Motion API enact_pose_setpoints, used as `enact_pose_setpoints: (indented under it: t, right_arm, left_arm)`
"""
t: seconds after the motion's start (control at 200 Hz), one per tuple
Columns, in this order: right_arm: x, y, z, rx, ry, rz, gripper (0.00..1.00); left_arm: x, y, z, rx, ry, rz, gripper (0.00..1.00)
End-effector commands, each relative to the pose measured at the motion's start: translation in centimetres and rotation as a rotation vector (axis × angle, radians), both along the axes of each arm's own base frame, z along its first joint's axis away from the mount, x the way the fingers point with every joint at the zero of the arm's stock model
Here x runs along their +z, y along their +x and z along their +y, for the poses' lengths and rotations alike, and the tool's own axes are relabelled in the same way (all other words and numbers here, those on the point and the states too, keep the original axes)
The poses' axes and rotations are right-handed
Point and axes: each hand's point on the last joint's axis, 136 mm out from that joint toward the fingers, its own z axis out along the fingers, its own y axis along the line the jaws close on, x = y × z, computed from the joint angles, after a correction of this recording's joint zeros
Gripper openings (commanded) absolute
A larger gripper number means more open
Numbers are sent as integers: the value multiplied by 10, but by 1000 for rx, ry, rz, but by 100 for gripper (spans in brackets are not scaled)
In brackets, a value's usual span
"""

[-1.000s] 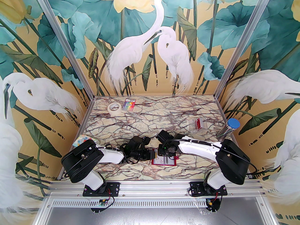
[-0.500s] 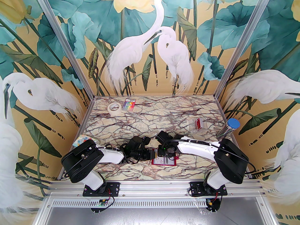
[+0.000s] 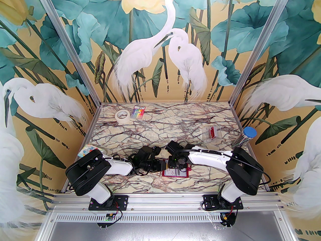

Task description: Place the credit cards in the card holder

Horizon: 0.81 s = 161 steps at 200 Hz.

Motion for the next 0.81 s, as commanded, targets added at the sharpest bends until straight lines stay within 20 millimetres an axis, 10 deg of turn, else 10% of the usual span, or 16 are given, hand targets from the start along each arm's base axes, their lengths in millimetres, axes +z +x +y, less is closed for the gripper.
enact_pose_setpoints:
  t: [0.0, 0.8]
  right_arm:
    - [2, 3, 7, 1, 2, -5, 33]
    - [34, 11, -20, -12, -68, -116, 38]
  left_arm:
    - [-14, -3, 4, 9, 40, 10, 36]
    - [-12, -2, 5, 12, 35, 1, 36]
